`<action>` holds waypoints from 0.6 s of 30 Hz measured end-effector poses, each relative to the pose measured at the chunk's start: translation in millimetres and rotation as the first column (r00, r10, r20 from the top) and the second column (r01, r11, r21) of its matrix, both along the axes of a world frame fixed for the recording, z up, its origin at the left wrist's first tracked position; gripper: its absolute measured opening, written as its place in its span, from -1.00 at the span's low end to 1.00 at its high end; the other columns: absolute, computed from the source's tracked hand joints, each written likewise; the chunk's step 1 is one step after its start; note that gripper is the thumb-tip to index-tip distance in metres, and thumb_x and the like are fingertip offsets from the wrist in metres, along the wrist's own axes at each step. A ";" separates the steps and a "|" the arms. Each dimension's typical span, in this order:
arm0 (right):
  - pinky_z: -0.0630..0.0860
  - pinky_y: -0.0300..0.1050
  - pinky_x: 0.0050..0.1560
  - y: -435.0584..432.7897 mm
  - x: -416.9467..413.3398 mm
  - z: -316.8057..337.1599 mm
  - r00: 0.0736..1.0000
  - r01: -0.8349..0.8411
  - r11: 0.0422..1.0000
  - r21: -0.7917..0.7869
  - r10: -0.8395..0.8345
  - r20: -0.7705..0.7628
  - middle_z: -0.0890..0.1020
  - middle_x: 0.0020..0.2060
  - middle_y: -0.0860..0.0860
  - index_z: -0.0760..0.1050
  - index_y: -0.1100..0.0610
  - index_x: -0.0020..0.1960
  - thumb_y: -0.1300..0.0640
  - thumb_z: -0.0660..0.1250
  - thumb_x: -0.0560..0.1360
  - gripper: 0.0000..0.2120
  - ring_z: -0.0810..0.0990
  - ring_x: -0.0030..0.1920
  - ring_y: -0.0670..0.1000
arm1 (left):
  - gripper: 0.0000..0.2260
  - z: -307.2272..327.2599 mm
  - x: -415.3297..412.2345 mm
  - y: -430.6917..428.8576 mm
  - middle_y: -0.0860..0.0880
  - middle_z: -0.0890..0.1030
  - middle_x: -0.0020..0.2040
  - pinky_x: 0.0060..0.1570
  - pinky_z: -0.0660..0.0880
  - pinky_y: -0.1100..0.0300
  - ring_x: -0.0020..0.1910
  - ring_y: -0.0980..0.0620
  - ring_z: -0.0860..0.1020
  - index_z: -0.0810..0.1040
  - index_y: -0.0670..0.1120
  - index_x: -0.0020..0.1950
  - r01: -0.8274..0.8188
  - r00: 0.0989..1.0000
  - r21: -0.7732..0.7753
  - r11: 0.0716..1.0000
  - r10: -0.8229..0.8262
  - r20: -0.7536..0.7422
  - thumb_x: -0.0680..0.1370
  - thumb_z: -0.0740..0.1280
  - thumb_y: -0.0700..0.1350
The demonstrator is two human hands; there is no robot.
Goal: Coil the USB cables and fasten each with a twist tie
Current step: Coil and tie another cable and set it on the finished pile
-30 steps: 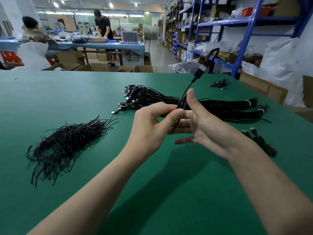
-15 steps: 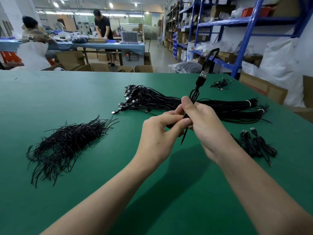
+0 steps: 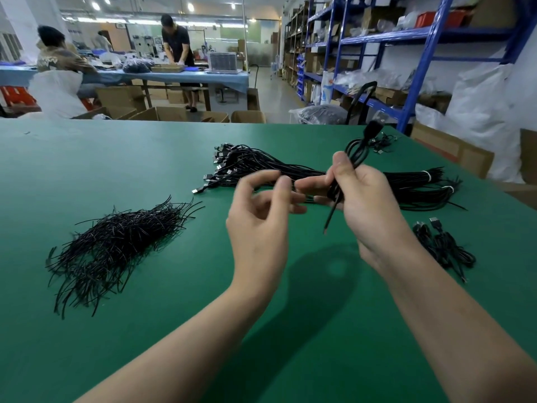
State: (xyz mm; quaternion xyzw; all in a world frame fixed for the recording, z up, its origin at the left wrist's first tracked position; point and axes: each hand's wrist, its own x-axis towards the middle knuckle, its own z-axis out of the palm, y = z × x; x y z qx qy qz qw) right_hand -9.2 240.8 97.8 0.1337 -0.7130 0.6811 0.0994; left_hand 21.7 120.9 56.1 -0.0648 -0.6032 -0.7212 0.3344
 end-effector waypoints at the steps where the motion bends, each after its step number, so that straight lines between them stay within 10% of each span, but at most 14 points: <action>1: 0.56 -0.16 0.01 4.7 -2.0 2.1 0.999 0.031 0.999 0.042 -0.031 -0.020 0.75 -0.24 0.00 0.41 0.13 -0.21 -0.02 0.08 0.72 -0.60 0.73 -0.14 -0.05 | -0.89 3.8 -3.3 -6.7 -0.05 0.72 -0.15 -0.19 0.48 0.32 -0.17 0.05 0.68 0.60 -0.09 0.13 -0.032 0.999 0.002 0.999 0.032 0.018 0.65 0.33 -0.11; 7: 0.50 -0.31 -0.44 -0.8 7.9 2.0 1.000 0.006 0.857 0.516 0.000 -0.012 0.65 -0.46 -0.10 0.47 0.14 -0.19 0.07 0.15 0.70 -0.67 0.63 -0.50 -0.10 | -0.86 18.0 -9.6 -14.8 0.09 0.52 -0.25 -0.23 0.38 0.30 -0.28 0.18 0.49 0.69 0.09 0.05 0.054 0.995 -0.491 0.870 -0.009 0.095 0.58 0.39 0.08; 10: 0.52 -0.08 -0.47 -13.9 14.2 -5.0 0.997 0.067 0.733 0.676 -0.030 -0.066 0.60 -0.47 -0.01 0.47 0.09 -0.23 0.10 0.14 0.66 -0.69 0.59 -0.50 0.03 | -0.65 15.5 -9.6 -17.3 0.05 0.33 -0.47 -0.43 0.20 0.24 -0.46 0.12 0.26 0.50 -0.03 -0.34 0.075 0.992 -0.467 0.881 -0.017 0.129 0.56 0.40 0.12; 18: 0.57 0.24 -0.26 -15.3 11.6 -9.0 0.993 -0.064 0.784 0.617 0.114 -0.043 0.48 -0.51 -0.14 0.33 0.04 -0.31 0.07 0.08 0.66 -0.64 0.41 -0.47 -0.06 | -0.54 15.5 -10.9 -18.7 -0.34 0.43 -0.38 -0.42 0.31 0.12 -0.46 -0.09 0.41 0.49 -0.38 -0.21 0.161 0.983 -0.260 0.952 -0.130 0.134 0.60 0.40 0.03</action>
